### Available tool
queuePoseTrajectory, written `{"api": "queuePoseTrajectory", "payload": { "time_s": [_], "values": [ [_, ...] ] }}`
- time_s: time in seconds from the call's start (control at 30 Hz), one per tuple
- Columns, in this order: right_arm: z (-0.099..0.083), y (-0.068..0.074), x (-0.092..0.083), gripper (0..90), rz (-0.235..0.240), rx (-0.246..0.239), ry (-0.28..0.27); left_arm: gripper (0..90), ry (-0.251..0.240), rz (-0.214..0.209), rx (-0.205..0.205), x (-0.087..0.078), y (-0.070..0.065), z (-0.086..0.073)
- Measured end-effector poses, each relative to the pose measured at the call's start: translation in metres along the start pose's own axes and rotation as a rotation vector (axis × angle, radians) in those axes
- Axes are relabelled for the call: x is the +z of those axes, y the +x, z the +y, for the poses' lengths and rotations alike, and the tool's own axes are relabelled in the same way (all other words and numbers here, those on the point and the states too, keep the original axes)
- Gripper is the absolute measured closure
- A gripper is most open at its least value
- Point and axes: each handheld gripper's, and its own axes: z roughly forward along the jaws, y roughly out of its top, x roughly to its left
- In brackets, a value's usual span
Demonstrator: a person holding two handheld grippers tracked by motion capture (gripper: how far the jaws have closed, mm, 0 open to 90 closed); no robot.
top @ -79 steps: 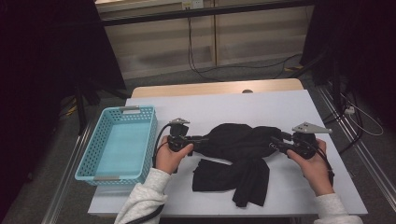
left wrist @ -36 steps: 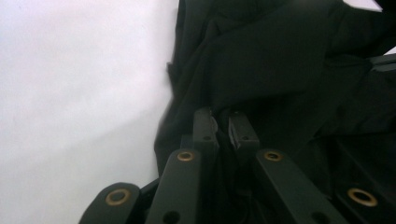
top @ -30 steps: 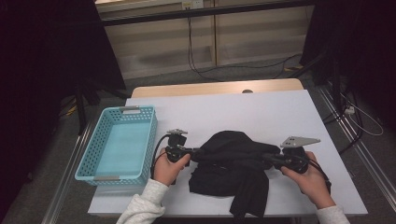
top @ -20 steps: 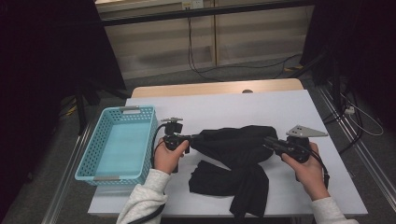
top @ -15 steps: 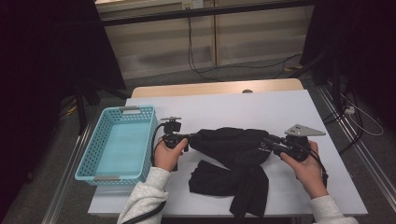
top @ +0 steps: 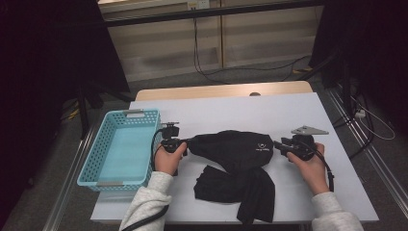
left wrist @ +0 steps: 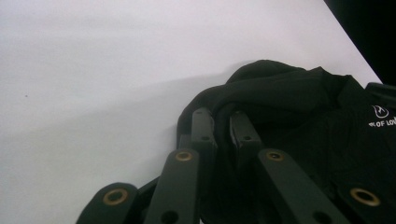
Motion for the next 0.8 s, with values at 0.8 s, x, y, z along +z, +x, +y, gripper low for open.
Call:
{"api": "queuePoseTrajectory", "payload": {
  "time_s": [0.8],
  "values": [
    [0.001,0.000,-0.017,86.9,0.051,-0.013,-0.025,75.9,0.006,0.034,0.022,0.001,0.001,-0.002]
  ]
}}
